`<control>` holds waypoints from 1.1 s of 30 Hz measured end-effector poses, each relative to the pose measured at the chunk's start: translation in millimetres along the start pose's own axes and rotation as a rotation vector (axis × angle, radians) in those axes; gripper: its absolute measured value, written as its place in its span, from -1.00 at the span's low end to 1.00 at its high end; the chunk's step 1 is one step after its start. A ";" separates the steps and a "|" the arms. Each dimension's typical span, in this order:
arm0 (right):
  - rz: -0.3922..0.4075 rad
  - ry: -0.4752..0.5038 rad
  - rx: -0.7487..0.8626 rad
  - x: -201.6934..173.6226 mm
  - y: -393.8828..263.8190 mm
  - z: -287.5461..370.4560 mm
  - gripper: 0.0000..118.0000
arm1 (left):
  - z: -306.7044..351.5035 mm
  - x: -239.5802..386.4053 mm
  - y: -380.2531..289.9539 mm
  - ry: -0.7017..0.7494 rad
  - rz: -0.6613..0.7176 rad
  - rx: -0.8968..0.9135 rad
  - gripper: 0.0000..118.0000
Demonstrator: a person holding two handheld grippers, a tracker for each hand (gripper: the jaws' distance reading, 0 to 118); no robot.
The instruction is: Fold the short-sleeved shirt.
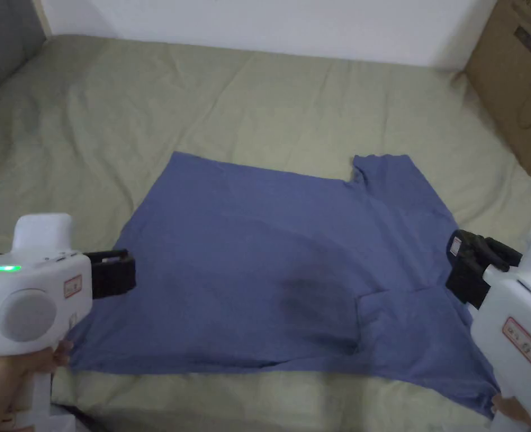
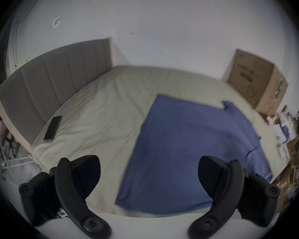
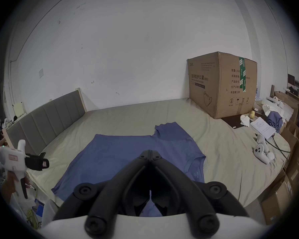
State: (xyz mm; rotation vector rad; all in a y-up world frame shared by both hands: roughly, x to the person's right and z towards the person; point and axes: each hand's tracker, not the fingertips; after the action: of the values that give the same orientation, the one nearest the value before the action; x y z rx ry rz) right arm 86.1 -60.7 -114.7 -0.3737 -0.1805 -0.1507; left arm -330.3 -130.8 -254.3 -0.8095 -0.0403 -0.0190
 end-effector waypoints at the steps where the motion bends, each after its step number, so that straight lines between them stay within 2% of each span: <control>1: 0.002 -0.001 -0.005 2.4 -1.4 -1.6 -1.00 | -7.1 -5.2 -6.0 0.004 -0.013 -0.058 0.92; 5: 0.006 -0.011 -0.031 6.9 -9.1 -5.2 -1.00 | -37.6 -18.8 -31.3 0.040 0.000 -0.317 0.92; 8: 0.006 -0.019 -0.045 10.2 -13.2 -6.2 -1.00 | -55.1 -21.6 -44.9 0.066 0.014 -0.348 0.90; 10: 0.012 -0.027 -0.057 5.5 -12.4 -3.2 -1.00 | -60.4 -15.0 -48.6 0.066 0.002 -0.363 0.75; 11: 0.016 -0.034 -0.062 5.6 -13.2 -3.2 -1.00 | -66.8 -11.7 -51.0 0.075 -0.017 -0.381 0.39; 12: 0.016 -0.038 -0.062 6.1 -14.0 -2.6 -1.00 | -81.3 -15.1 -56.0 0.087 -0.051 -0.408 -0.07; 13: 0.014 -0.042 -0.064 7.9 -14.3 -1.9 -1.00 | -85.7 -15.2 -59.3 0.054 -0.053 -0.428 -0.27; 14: 0.011 -0.046 -0.066 9.6 -14.8 -0.4 -1.00 | -83.2 -10.7 -59.3 0.050 -0.043 -0.399 -0.37; 15: 0.012 -0.052 -0.066 10.4 -15.4 1.5 -1.00 | -77.7 -7.7 -54.0 0.060 -0.060 -0.397 -0.62; 16: 0.017 -0.063 -0.069 11.1 -15.9 3.2 -1.00 | -73.3 -8.2 -52.3 0.045 -0.054 -0.391 -0.99; 21: 0.017 -0.078 -0.113 29.3 -14.8 6.5 -1.00 | -41.8 -15.2 -42.1 0.006 0.104 -0.294 -1.00; 26: 0.012 -0.120 -0.280 60.7 -17.2 -2.5 -0.95 | -7.2 -16.9 -28.9 -0.048 0.189 -0.191 -1.00; 27: 0.006 -0.125 -0.327 68.2 -20.5 -6.8 -0.63 | -3.2 -16.8 -26.4 -0.053 0.197 -0.180 -1.00; 28: -0.002 -0.129 -0.356 74.0 -24.8 -10.8 -0.11 | -3.7 -17.1 -23.8 -0.054 0.192 -0.180 -1.00; 29: -0.002 -0.142 -0.416 80.8 -31.9 -16.2 0.75 | -3.0 -16.3 -21.6 -0.057 0.191 -0.172 -1.00; 30: -0.007 -0.140 -0.415 82.5 -27.0 -13.0 1.00 | -2.1 -15.2 -19.9 -0.050 0.182 -0.171 -1.00; 31: 0.004 -0.136 -0.448 83.2 -17.0 -9.7 0.90 | -1.5 -14.5 -19.1 -0.048 0.180 -0.170 -1.00; 32: 0.002 -0.156 -0.486 84.0 -15.0 -9.0 0.88 | -2.0 -14.1 -18.8 -0.050 0.180 -0.166 -1.00; 33: 0.000 -0.173 -0.526 101.2 -55.5 -25.4 0.91 | -2.0 -13.7 -18.7 -0.051 0.182 -0.164 -1.00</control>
State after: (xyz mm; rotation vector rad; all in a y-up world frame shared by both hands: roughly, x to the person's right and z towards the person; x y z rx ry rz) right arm 178.4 -132.7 -98.1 -0.9117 -0.3128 -0.1655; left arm -344.5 -145.1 -242.7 -0.9750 -0.0137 0.1722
